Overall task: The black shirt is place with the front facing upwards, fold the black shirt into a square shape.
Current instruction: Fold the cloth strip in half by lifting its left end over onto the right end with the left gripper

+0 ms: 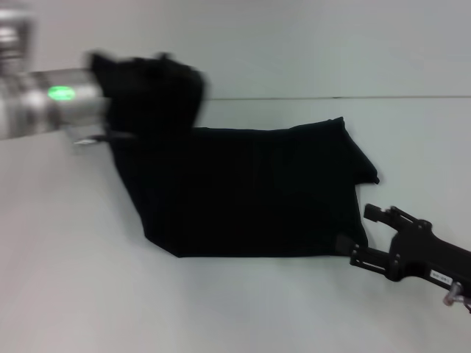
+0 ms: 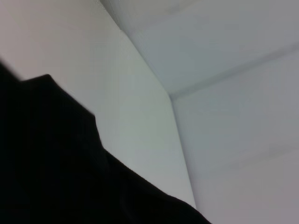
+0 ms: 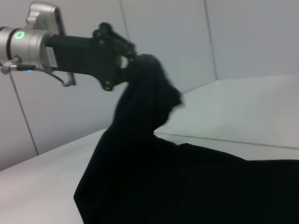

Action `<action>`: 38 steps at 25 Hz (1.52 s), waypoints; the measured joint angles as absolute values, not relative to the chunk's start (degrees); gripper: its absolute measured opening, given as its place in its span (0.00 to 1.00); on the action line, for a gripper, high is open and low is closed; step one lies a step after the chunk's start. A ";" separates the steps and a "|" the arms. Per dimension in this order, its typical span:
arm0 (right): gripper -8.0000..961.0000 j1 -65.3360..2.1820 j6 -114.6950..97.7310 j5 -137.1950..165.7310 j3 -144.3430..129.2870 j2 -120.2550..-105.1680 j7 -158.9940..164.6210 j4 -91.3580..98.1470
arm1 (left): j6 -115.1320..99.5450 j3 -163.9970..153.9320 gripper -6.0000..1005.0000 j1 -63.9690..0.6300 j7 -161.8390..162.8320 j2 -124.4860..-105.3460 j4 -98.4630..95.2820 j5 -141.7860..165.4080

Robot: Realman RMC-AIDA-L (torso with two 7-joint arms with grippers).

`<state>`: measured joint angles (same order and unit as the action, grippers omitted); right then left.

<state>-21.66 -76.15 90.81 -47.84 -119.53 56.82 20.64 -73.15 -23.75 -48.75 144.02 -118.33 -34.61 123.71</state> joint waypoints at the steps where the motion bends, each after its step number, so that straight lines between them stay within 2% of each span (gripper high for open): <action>1: 0.96 -21.21 -76.34 90.81 -47.65 -119.53 56.74 20.64 | -72.33 -25.73 0.01 -50.05 143.69 -119.64 -34.20 123.57; 2: 0.96 -20.73 -76.48 90.85 -47.49 -119.49 56.68 20.65 | -71.53 -27.57 0.01 -50.94 143.48 -120.89 -34.01 123.45; 3: 0.96 -20.32 -76.57 90.87 -47.48 -119.48 56.67 20.65 | -70.52 -30.77 0.01 -52.30 143.09 -123.29 -33.76 123.18; 6: 0.96 -19.71 -76.57 91.00 -47.45 -119.42 56.65 20.66 | -69.64 -35.16 0.01 -53.51 141.25 -124.34 -30.33 120.30; 9: 0.96 -19.36 -76.04 91.01 -47.42 -119.44 56.64 20.66 | -67.91 -41.80 0.01 -55.32 135.08 -124.53 -18.79 112.29; 16: 0.96 -21.61 -71.61 90.73 -42.26 -120.08 56.87 18.08 | -66.97 -43.33 0.01 -54.81 131.57 -124.53 -14.86 108.80; 31: 0.96 -37.80 -56.16 89.27 -39.86 -120.75 51.15 8.78 | -70.42 -43.34 0.01 -53.81 130.94 -124.55 -16.90 107.15; 38: 0.96 -41.28 -52.03 84.40 -39.74 -120.85 51.07 7.46 | -72.79 -43.53 0.01 -53.31 130.48 -124.43 -18.35 106.19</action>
<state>-41.28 -52.03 84.40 -39.74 -120.85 51.07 7.46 -72.79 -43.53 -53.31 130.48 -124.43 -18.35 106.19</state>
